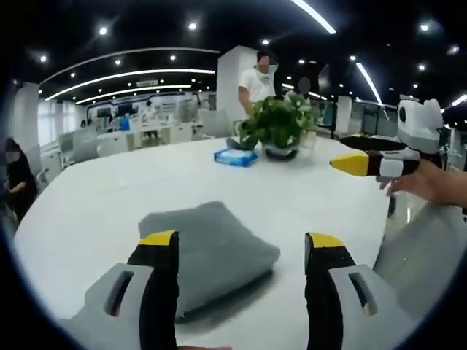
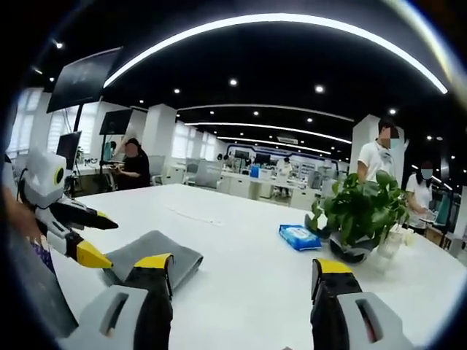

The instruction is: Open the folded towel by lifting each exposed corner and separating the folded layers until the towel lies flat within the target outline without major curled edges

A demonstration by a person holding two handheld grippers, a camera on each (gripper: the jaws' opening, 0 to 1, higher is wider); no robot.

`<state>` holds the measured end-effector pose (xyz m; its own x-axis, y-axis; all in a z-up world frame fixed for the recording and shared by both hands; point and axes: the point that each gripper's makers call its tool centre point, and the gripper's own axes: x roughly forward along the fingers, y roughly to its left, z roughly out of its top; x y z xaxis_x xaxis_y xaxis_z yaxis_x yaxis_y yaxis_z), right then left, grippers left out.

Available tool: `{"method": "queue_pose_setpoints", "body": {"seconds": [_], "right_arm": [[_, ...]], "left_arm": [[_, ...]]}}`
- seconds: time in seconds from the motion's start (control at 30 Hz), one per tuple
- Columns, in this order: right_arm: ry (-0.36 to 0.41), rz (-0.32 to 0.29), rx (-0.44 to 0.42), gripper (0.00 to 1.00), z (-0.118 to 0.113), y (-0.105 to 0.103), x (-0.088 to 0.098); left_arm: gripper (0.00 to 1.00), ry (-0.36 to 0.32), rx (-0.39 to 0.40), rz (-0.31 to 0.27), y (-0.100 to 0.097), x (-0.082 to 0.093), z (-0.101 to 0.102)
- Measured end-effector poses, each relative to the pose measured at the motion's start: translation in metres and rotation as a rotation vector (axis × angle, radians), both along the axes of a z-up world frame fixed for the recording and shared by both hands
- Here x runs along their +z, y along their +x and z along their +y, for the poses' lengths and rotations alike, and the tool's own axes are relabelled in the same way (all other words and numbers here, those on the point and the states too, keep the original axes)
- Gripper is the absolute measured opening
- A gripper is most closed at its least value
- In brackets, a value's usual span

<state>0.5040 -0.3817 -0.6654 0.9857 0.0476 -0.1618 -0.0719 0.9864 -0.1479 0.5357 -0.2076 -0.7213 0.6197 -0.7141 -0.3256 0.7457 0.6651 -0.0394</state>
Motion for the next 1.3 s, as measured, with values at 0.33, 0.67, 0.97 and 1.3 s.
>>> {"method": "queue_pose_setpoints", "body": {"seconds": [0.33, 0.67, 0.97, 1.3], "right_arm": [[-0.041, 0.009, -0.012, 0.75, -0.003, 0.000, -0.001], [-0.038, 0.014, -0.031, 0.74, -0.008, -0.001, -0.002], [-0.044, 0.026, -0.035, 0.73, -0.010, 0.000, -0.005], [-0.050, 0.033, -0.030, 0.71, -0.008, 0.000, -0.006]], "left_arm": [[0.65, 0.057, -0.073, -0.009, -0.002, -0.027, -0.030], [0.62, 0.129, -0.098, -0.004, 0.009, -0.058, -0.036], [0.60, 0.177, -0.089, 0.017, 0.012, -0.080, -0.034], [0.45, 0.161, -0.024, 0.039, 0.025, -0.082, -0.023]]}}
